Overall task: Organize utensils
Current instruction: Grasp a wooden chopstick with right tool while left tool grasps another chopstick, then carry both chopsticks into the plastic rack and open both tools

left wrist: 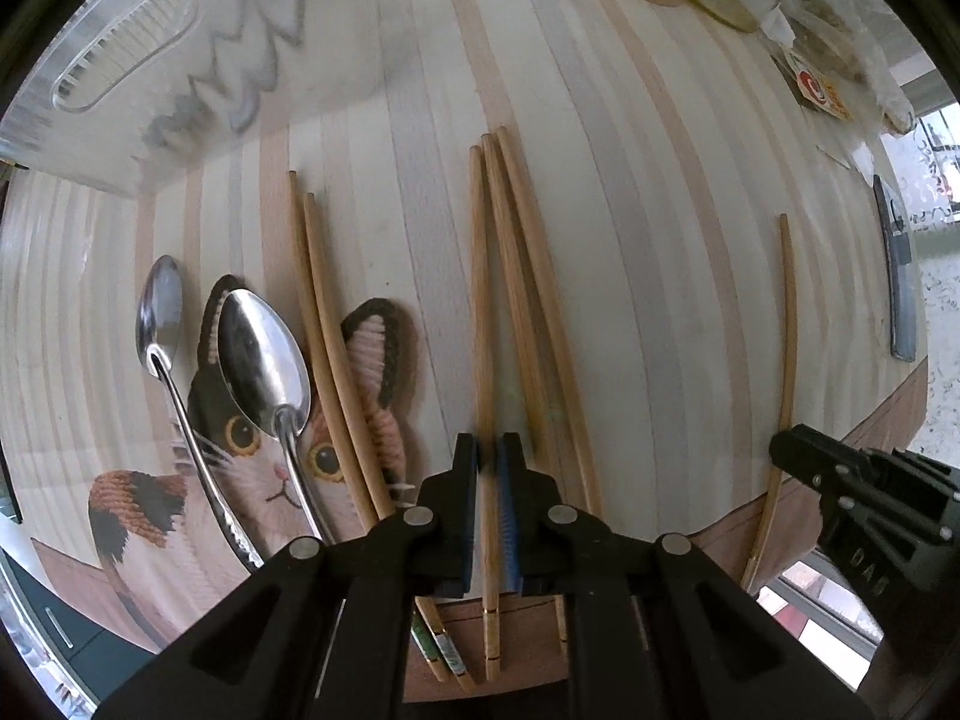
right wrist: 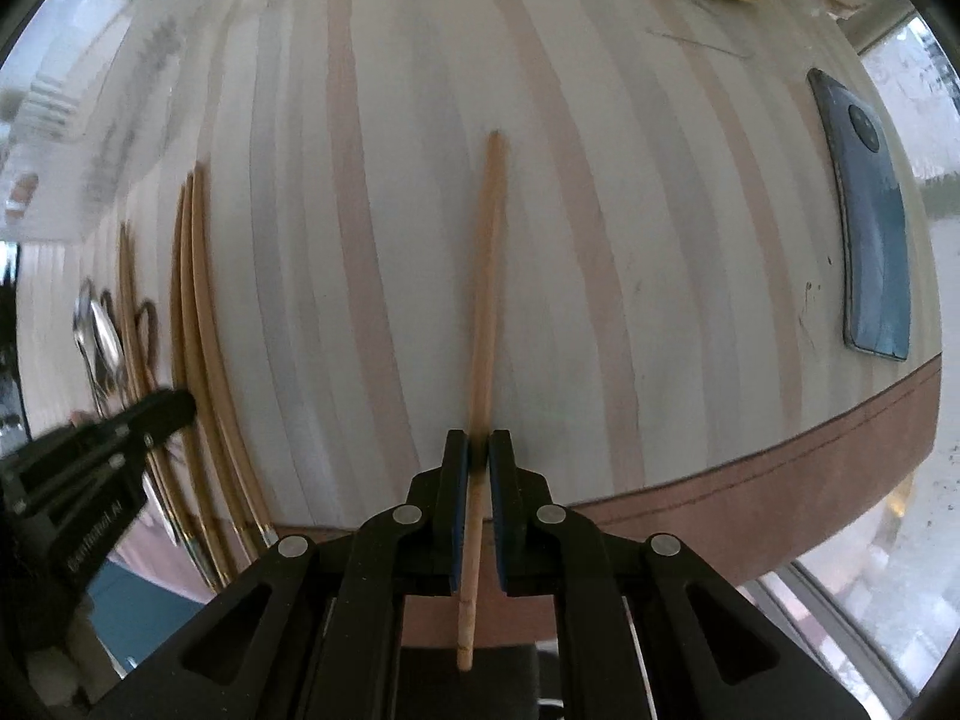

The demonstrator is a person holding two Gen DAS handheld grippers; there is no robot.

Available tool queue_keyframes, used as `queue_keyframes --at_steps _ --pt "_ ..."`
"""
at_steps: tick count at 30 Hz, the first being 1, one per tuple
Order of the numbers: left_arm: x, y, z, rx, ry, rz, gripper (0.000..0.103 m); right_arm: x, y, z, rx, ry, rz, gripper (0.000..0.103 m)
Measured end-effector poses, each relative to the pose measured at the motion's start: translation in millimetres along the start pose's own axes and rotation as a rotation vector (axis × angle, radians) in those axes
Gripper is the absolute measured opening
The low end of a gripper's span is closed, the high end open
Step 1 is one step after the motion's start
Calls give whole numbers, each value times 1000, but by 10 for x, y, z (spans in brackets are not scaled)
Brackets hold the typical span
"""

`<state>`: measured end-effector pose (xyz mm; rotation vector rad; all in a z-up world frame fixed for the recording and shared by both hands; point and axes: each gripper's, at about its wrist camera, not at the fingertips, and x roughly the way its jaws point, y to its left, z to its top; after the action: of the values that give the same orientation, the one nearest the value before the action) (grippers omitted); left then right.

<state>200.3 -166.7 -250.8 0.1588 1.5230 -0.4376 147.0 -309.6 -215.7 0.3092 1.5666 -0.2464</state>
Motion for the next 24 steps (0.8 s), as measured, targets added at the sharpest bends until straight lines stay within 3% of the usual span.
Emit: queue_keyframes --at_steps 5,16,24 --pt "-7 13 25 -10 2 -2 6 0 136 -74 -24 -12 -39 9" --pt "-45 -58 26 10 -18 44 4 54 151 125 -24 -27 -54 7" --pt "-671 -183 -4 54 -175 108 4 -86 -38 100 15 -74 -9 7"
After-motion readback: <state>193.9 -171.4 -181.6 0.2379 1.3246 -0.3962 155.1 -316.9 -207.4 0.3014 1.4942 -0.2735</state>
